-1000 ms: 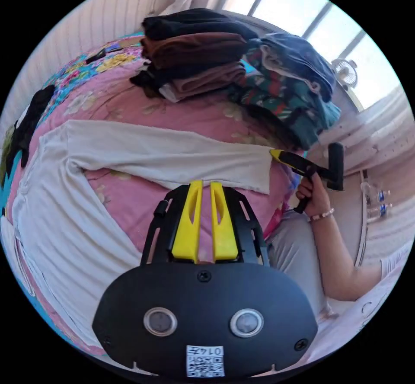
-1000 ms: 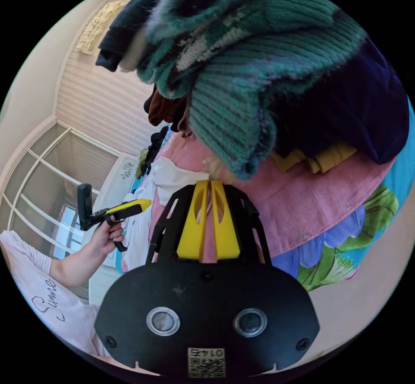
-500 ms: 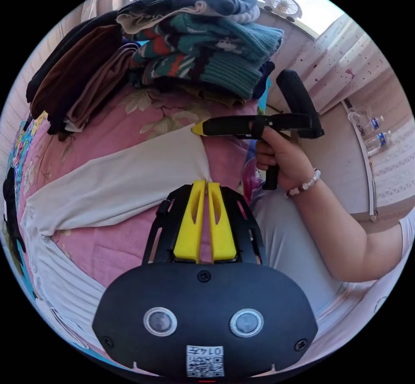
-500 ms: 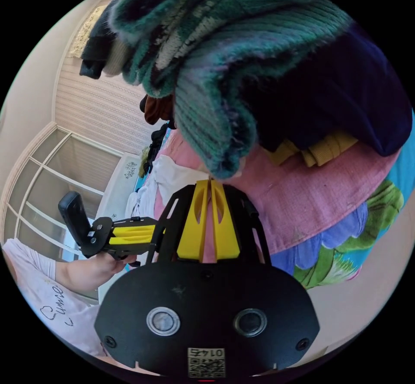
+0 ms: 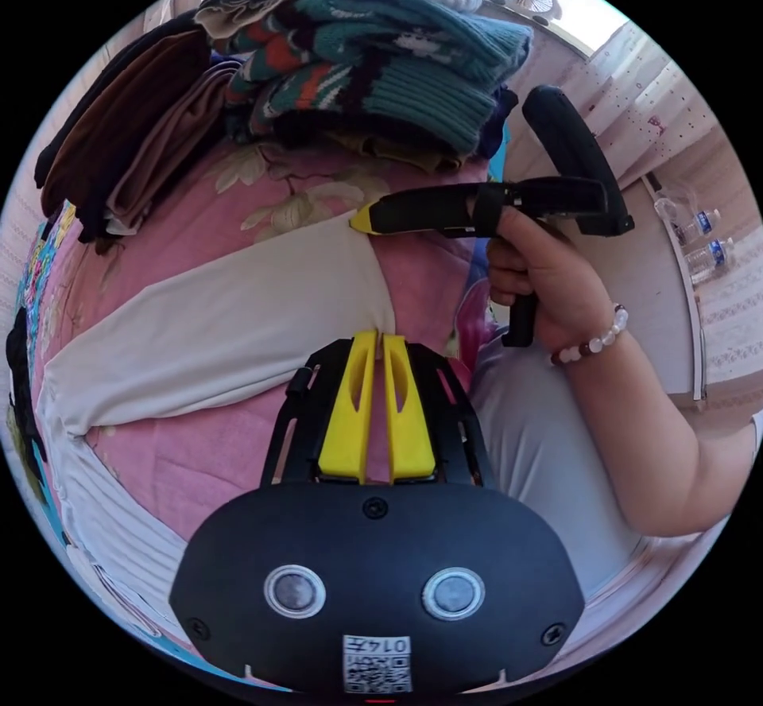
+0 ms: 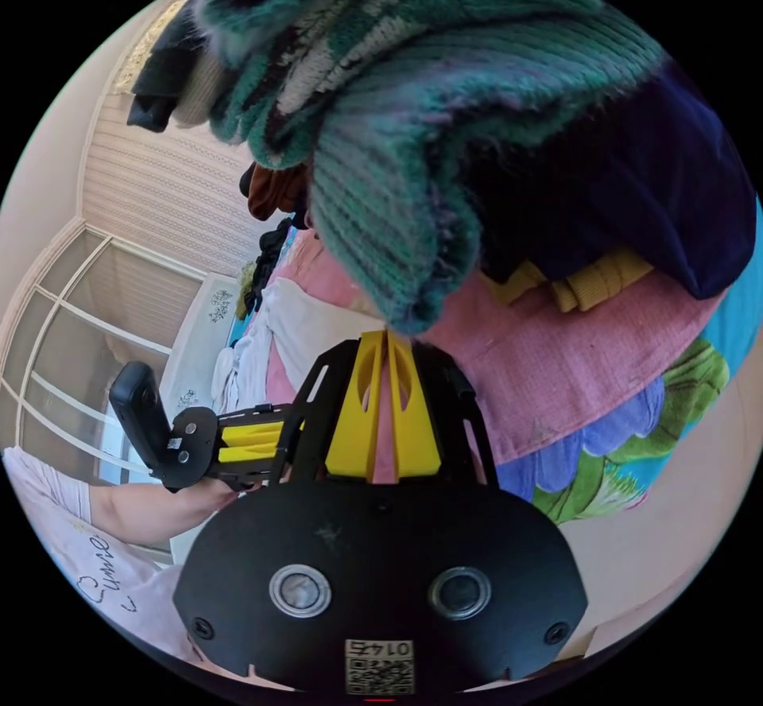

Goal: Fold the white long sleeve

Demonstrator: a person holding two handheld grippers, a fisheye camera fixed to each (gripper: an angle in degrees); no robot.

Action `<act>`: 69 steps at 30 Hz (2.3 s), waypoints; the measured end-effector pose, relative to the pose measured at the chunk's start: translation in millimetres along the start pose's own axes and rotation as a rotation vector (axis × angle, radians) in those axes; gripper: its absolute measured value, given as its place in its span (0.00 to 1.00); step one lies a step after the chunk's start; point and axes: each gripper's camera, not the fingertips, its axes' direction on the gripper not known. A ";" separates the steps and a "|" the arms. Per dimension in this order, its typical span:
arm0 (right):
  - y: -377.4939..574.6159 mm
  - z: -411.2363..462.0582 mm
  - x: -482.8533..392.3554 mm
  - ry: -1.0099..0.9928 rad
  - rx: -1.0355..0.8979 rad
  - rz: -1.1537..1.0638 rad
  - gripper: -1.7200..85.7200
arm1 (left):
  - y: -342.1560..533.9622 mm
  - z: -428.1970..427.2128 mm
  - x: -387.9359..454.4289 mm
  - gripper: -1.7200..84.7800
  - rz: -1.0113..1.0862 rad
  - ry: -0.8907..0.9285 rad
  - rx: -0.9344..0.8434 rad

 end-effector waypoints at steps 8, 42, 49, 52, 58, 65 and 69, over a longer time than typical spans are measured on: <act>11.0 29.6 -44.9 0.043 0.020 0.024 0.02 | 113.2 -57.6 -22.5 0.08 -0.058 0.040 0.080; 345.7 500.0 -702.2 0.021 -0.735 -1.343 0.10 | 961.1 -159.6 -196.5 0.04 -1.266 -0.202 0.524; 338.8 544.5 -747.8 -0.088 -0.834 -1.164 0.04 | 1060.6 -203.4 -197.6 0.01 -1.196 -0.152 0.768; 356.2 550.3 -793.6 -0.235 -0.800 -1.194 0.04 | 1112.8 -242.5 -185.9 0.01 -1.185 -0.254 0.863; 398.0 594.9 -872.6 -0.310 -0.763 -1.286 0.04 | 1190.0 -272.0 -210.4 0.01 -1.265 -0.435 0.744; 387.3 635.1 -901.7 -0.266 -0.873 -1.345 0.08 | 1252.1 -250.4 -275.7 0.01 -1.381 -0.390 0.630; 327.5 642.7 -889.8 -0.136 -0.816 -1.379 0.09 | 1270.5 -244.5 -294.0 0.01 -1.375 -0.384 0.591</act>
